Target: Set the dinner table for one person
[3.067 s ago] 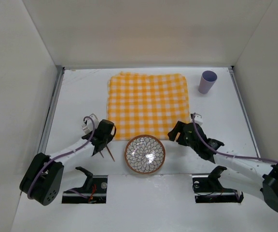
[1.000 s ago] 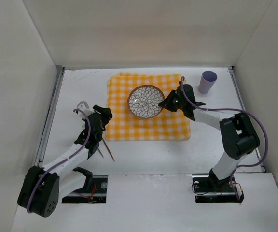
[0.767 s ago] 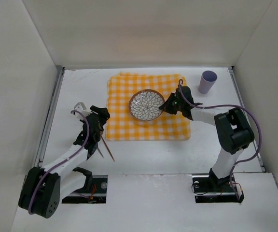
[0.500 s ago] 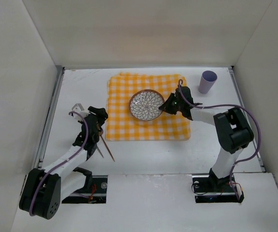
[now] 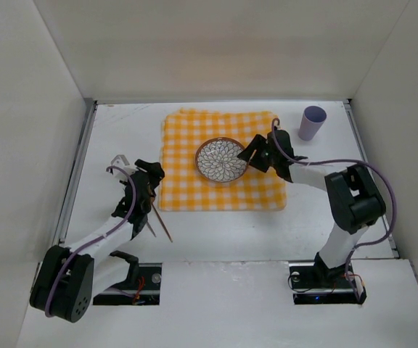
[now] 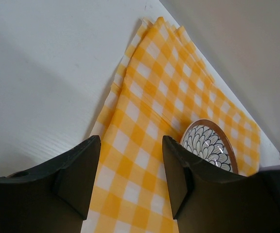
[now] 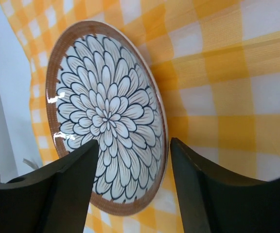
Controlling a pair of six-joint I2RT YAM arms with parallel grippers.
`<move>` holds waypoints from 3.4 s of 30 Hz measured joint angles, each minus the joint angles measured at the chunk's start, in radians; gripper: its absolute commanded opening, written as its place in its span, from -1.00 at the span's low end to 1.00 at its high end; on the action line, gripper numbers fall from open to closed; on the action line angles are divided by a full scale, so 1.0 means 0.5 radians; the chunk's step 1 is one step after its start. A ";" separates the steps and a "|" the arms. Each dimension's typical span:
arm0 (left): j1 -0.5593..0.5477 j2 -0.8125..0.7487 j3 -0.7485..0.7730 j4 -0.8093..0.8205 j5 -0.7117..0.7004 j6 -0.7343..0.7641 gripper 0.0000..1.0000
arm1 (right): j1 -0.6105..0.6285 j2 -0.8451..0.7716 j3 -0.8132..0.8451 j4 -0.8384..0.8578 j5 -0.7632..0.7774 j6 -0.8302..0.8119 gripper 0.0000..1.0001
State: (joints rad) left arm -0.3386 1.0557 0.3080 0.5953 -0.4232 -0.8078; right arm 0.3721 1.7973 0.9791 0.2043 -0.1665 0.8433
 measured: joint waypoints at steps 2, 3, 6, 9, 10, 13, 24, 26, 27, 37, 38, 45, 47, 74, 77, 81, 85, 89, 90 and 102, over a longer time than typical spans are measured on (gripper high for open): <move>-0.005 0.005 0.000 0.000 -0.001 0.000 0.03 | -0.003 -0.129 -0.043 -0.051 0.063 -0.050 0.38; -0.007 0.005 0.000 0.000 -0.001 0.000 0.03 | -0.008 -0.202 -0.063 -0.081 0.100 -0.078 0.39; -0.017 0.019 0.000 0.014 -0.002 0.000 0.03 | -0.046 -0.437 -0.093 -0.193 0.239 -0.163 0.41; -0.068 0.058 0.000 0.018 -0.012 0.010 0.03 | -0.137 -0.598 -0.046 -0.284 0.394 -0.287 0.00; -0.099 0.063 0.000 0.019 -0.016 0.018 0.03 | -0.176 -0.613 0.001 -0.322 0.455 -0.332 -0.32; -0.228 0.067 0.000 0.035 -0.048 0.077 0.03 | -0.333 -0.568 0.252 -0.454 0.684 -0.460 -0.74; -0.435 0.195 0.003 0.159 -0.140 0.240 0.03 | -0.819 -0.213 0.905 -0.768 1.180 -0.721 0.16; -0.437 0.223 0.003 0.162 -0.140 0.240 0.03 | -0.841 -0.103 0.978 -0.812 1.186 -0.739 0.14; -0.438 0.231 0.003 0.167 -0.139 0.240 0.03 | -0.847 -0.043 1.012 -0.835 1.182 -0.748 0.13; -0.446 0.236 0.003 0.211 -0.134 0.240 0.04 | -0.847 0.320 1.229 -0.983 1.125 -0.773 -0.17; -0.446 0.236 0.003 0.214 -0.134 0.240 0.04 | -0.847 0.336 1.239 -0.982 1.118 -0.771 -0.25; -0.446 0.236 0.003 0.226 -0.134 0.240 0.05 | -0.851 0.301 1.153 -0.938 1.103 -0.725 -0.70; -0.447 0.237 0.003 0.227 -0.134 0.239 0.05 | -0.851 0.231 1.086 -0.937 1.102 -0.720 -0.71; -0.472 0.297 0.004 0.244 -0.125 0.208 0.05 | -0.244 0.563 1.727 -1.196 0.992 -0.982 -0.69; -0.470 0.297 0.004 0.244 -0.124 0.206 0.05 | -0.244 0.608 1.756 -1.221 0.993 -0.989 -0.68; -0.459 0.298 0.004 0.244 -0.118 0.201 0.05 | -0.244 0.655 1.801 -1.244 0.992 -0.999 -0.54; -0.458 0.312 0.004 0.246 -0.117 0.198 0.05 | -0.245 0.688 1.816 -1.247 0.991 -1.000 -0.28; -0.457 0.331 0.004 0.246 -0.117 0.198 0.05 | -0.248 0.702 1.822 -1.249 0.990 -1.009 -0.12; -0.457 0.333 0.004 0.246 -0.117 0.198 0.05 | -0.248 0.702 1.822 -1.247 0.990 -1.009 -0.07; -0.455 0.370 0.067 0.207 -0.131 0.217 0.01 | -0.248 0.359 1.714 -1.211 0.974 -1.025 0.56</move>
State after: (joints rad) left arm -0.5659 1.2407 0.3416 0.6987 -0.4889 -0.6991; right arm 0.2481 1.9770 1.8362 -0.4011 0.3206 0.3305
